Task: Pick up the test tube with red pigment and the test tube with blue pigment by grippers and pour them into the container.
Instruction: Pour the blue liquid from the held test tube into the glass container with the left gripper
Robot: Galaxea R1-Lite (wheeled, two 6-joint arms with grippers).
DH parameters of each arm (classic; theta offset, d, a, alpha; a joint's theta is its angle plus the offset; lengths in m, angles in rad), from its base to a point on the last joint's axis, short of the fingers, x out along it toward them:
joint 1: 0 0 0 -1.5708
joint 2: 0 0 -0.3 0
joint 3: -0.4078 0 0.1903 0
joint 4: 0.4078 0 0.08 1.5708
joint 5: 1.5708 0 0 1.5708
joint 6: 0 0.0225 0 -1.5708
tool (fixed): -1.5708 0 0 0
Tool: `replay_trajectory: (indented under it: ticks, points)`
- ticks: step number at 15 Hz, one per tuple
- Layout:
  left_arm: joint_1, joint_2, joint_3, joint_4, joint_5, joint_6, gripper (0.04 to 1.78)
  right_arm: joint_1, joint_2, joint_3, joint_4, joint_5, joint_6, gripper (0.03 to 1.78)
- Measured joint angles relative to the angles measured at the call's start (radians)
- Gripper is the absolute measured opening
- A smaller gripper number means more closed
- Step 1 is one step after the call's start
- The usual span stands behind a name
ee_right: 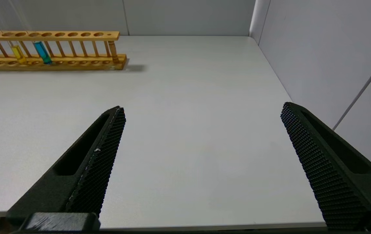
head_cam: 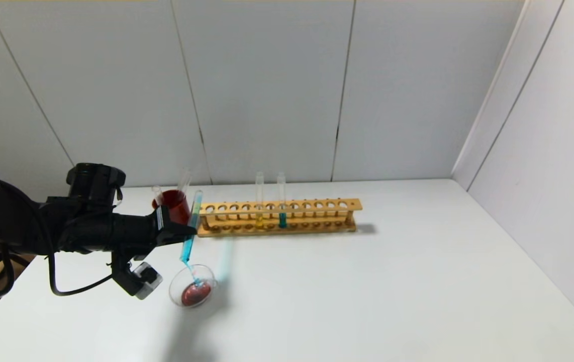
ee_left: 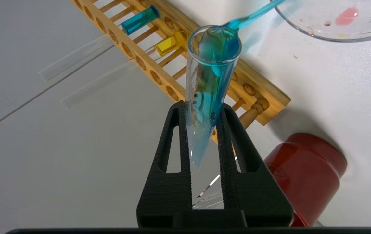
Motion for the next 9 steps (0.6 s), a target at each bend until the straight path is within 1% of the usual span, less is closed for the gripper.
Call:
replay_trajectory:
  ticks: [9]
  points:
    - [0.0, -0.006, -0.037, 0.003, -0.007, 0.088, 0.3, 0.0, 0.0, 0.0, 0.0, 0.0, 0.0, 1.75]
